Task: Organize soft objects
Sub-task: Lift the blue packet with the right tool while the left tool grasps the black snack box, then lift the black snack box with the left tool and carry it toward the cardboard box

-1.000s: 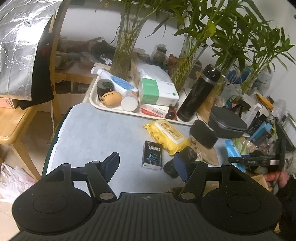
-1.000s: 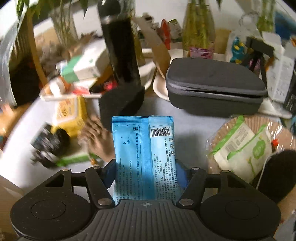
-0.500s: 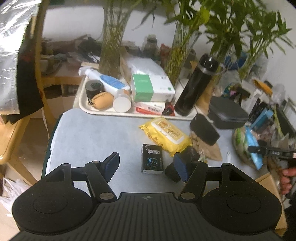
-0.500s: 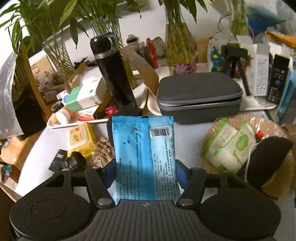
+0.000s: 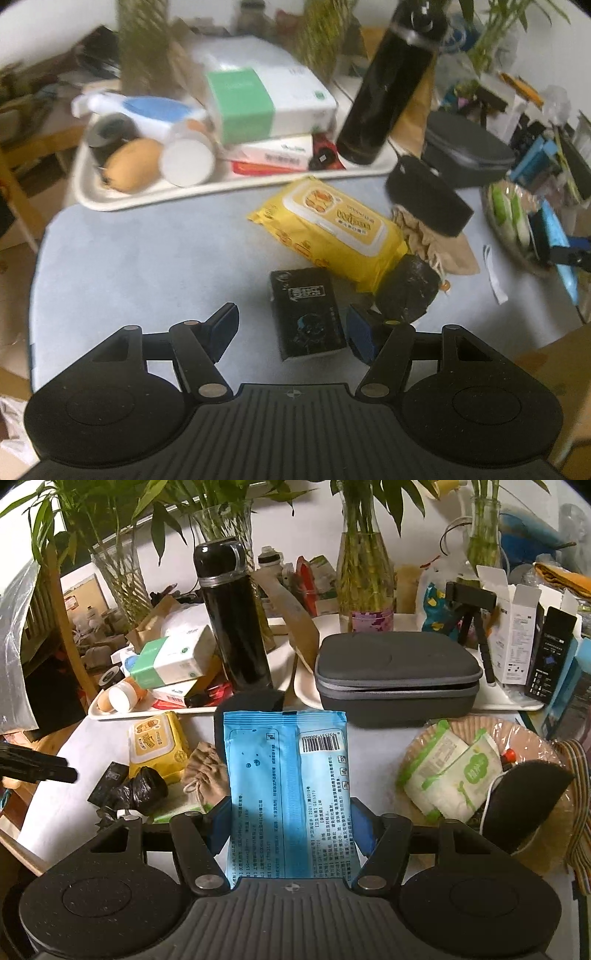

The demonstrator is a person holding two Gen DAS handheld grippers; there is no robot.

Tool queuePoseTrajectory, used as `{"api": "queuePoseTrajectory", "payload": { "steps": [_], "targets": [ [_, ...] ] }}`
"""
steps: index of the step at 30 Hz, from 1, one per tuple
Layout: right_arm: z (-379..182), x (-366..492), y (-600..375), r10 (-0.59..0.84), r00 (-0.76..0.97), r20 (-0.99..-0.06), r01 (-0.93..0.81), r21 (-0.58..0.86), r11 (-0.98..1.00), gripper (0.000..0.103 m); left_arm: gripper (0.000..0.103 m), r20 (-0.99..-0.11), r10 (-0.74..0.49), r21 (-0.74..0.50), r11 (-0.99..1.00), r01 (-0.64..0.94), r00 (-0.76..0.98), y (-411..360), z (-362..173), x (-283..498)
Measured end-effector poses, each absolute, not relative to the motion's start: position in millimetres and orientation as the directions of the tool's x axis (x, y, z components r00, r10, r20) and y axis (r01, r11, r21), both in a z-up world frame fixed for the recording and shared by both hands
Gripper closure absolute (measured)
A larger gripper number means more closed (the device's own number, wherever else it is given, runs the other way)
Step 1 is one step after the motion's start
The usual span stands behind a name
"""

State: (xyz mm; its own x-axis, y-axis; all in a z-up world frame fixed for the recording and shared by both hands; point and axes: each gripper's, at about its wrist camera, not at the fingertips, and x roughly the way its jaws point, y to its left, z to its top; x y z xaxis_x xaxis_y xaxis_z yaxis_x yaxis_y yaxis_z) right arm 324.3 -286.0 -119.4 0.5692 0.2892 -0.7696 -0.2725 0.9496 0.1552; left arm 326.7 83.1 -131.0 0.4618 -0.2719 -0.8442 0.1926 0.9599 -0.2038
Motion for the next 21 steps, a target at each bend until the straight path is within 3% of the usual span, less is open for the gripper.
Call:
{"api": "queuePoseTrajectory", "payload": {
  "steps": [9,13,17,21],
  "targets": [
    [-123,327,-285,0.291,0.562,-0.775,-0.267,0.164,0.95,0.036,0.039,-0.876,-0.294,-0.211,0.946,0.244,0.382,62,-168,352],
    [-122,328,-283,0.296,0.561,-0.773,-0.27,0.167,0.948,0.036,0.04,-0.887,-0.256,-0.144,0.944,0.297,0.383,48,-178,354],
    [-121,328,-281,0.289,0.562,-0.775,-0.273,0.156,0.949,0.036,0.053,-0.893,-0.185,-0.054,0.949,0.311,0.41,41,-179,349],
    [-117,326,-282,0.289,0.567,-0.772,-0.276,0.152,0.949,0.036,0.054,-0.897,-0.173,-0.053,0.956,0.289,0.407,48,-176,348]
  ]
}}
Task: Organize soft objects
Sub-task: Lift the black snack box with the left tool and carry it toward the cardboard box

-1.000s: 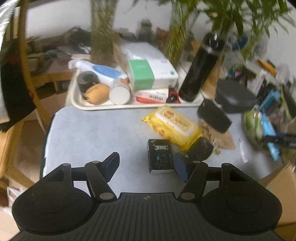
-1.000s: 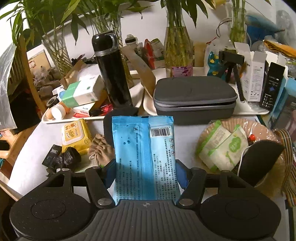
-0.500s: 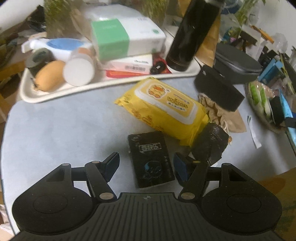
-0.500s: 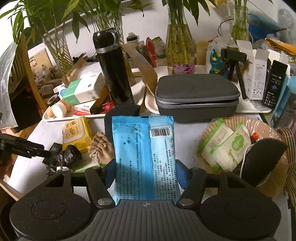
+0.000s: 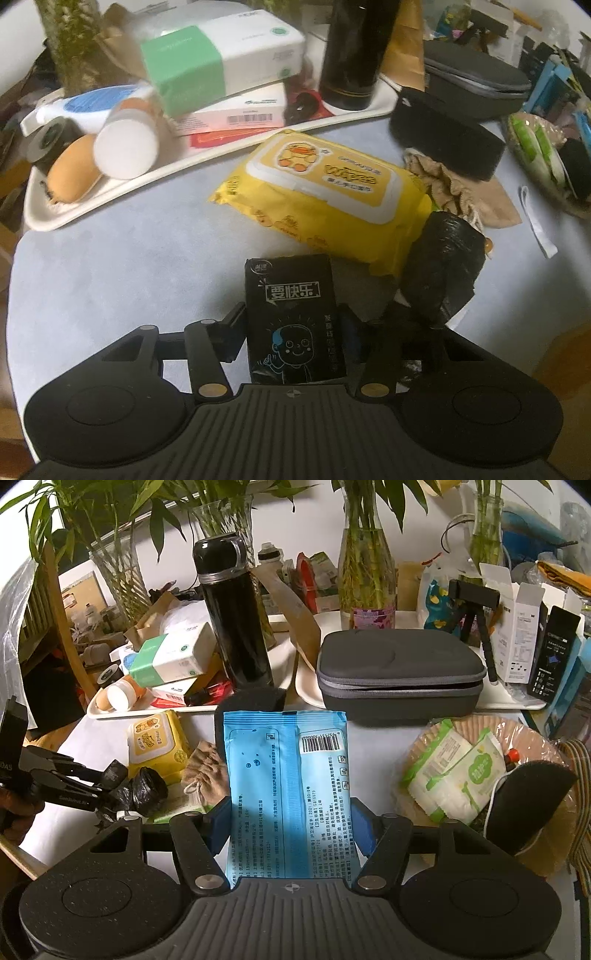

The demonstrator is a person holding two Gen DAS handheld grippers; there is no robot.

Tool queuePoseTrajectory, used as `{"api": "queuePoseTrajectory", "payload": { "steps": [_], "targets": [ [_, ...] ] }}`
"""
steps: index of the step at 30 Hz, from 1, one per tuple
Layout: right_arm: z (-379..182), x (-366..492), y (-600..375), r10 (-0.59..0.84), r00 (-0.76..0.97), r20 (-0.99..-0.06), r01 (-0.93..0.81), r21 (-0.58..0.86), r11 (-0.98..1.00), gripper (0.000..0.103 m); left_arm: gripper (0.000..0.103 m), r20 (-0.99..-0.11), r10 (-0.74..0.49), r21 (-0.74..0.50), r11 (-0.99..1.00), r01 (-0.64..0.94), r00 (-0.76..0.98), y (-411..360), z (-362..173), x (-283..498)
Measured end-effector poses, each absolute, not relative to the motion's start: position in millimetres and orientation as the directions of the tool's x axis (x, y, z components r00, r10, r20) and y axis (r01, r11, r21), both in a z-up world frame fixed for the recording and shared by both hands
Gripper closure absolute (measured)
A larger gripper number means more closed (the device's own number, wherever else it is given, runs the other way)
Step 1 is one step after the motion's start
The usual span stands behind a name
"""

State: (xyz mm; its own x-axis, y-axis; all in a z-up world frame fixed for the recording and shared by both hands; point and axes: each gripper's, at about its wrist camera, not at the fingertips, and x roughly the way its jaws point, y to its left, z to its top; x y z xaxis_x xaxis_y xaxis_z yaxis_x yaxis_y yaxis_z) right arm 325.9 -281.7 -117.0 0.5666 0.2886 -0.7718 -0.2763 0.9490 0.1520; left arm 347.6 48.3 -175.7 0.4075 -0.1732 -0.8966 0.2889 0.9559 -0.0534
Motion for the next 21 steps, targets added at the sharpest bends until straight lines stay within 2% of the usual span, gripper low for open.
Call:
{"api": "queuePoseTrajectory", "payload": {
  "steps": [9,21],
  "targets": [
    [-92,321,-284,0.298,0.603,-0.74,-0.267,0.165,0.949,0.036,0.054,-0.842,-0.166,-0.055,0.973,0.224,0.513,78,-130,323],
    [-14,281,-263,0.357,0.647,-0.673,-0.359,0.144,0.922,0.036,0.054,-0.733,-0.195,-0.056,0.972,0.228,0.652,78,-36,259]
  ]
}}
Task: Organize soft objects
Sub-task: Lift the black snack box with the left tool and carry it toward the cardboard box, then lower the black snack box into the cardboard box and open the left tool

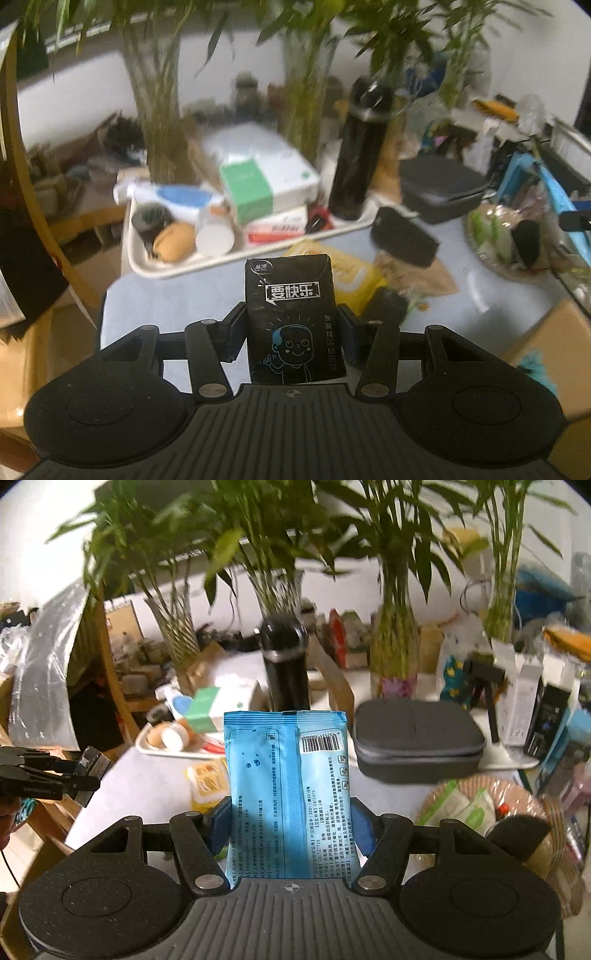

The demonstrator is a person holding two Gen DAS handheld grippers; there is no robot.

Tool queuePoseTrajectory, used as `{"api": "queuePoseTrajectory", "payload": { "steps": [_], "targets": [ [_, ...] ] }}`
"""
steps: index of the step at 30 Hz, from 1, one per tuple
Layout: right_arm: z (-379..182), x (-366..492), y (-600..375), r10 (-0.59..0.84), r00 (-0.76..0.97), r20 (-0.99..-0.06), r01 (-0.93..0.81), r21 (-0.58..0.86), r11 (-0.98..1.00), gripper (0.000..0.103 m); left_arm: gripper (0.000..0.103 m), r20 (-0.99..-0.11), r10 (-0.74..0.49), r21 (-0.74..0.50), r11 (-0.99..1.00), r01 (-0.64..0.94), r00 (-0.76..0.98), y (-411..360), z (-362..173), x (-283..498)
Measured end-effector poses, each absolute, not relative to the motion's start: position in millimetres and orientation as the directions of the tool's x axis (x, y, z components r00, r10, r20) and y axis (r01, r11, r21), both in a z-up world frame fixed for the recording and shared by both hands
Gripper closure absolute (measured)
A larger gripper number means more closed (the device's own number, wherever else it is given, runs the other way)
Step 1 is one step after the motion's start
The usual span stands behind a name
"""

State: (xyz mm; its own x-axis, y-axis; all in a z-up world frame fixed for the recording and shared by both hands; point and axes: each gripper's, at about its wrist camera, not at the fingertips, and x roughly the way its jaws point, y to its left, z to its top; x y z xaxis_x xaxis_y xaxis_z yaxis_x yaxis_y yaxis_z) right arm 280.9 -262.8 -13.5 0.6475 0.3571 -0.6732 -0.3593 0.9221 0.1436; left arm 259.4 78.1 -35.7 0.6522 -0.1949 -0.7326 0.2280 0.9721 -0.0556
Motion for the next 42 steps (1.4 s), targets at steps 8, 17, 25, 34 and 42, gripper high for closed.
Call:
{"api": "queuePoseTrajectory", "payload": {
  "steps": [8,17,25,34,42],
  "targets": [
    [21,245,-259,0.384,0.645,-0.661,-0.405,0.13,0.905,0.036,0.054,-0.69,-0.2,-0.061,0.974,0.22,0.695,55,17,229],
    [32,204,-252,0.438,0.611,-0.659,-0.461,0.153,0.874,0.036,0.054,-0.679,-0.179,-0.105,0.984,0.147,0.712,45,40,188],
    [31,179,-245,0.456,0.586,-0.669,-0.496,0.148,0.855,0.036,0.054,-0.703,-0.243,-0.161,0.97,0.183,0.668,39,32,156],
    [24,166,-238,0.469,0.563,-0.681,-0.512,0.157,0.844,0.036,0.054,-0.742,-0.318,-0.226,0.948,0.226,0.59,24,4,133],
    [18,157,-235,0.474,0.543,-0.693,-0.528,0.158,0.835,0.036,0.034,-0.758,-0.302,-0.234,0.953,0.191,0.578,25,-16,119]
  ]
}}
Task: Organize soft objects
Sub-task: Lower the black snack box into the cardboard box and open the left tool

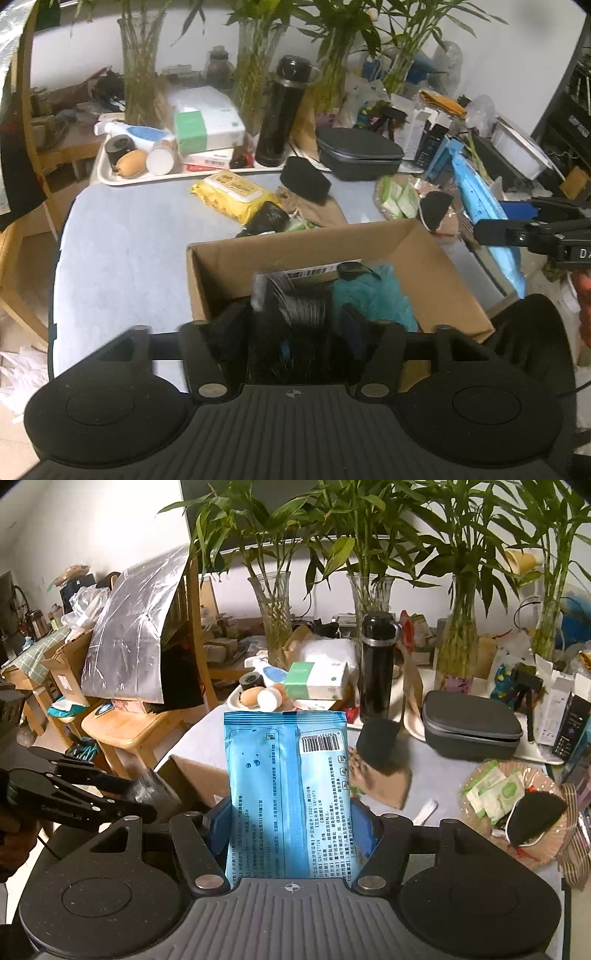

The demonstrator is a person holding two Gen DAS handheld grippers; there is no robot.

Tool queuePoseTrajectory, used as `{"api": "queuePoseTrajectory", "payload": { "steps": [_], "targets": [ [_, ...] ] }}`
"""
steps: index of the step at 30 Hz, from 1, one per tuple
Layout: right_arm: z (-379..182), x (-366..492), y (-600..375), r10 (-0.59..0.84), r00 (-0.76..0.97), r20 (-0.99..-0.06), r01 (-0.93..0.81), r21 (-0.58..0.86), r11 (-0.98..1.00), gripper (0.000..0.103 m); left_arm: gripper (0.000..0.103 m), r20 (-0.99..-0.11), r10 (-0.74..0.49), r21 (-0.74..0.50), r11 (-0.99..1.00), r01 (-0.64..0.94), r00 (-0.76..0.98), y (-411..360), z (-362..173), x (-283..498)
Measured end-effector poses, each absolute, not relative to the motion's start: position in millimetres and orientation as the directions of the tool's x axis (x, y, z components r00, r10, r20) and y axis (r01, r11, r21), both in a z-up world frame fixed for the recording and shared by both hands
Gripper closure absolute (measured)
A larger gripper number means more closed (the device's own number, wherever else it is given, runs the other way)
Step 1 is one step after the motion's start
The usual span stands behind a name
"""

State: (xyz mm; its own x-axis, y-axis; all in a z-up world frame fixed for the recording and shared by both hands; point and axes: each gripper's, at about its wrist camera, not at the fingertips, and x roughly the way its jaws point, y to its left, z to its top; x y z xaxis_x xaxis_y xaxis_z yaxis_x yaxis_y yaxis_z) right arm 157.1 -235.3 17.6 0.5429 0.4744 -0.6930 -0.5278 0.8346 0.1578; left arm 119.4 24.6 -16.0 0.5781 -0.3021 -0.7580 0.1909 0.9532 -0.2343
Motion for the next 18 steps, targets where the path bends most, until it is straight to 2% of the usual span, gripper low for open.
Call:
{"api": "queuePoseTrajectory", "payload": {
  "steps": [1,18],
  "targets": [
    [16,157,-235,0.474,0.541,-0.695,-0.527,0.159,0.835,0.036,0.028,-0.754,-0.299,-0.233,0.954,0.187,0.585,25,-16,117],
    [-5,151,-221,0.483,0.484,-0.729,-0.565,0.161,0.809,0.036,0.027,-0.733,-0.221,-0.156,0.975,0.157,0.643,26,-13,77]
  ]
}}
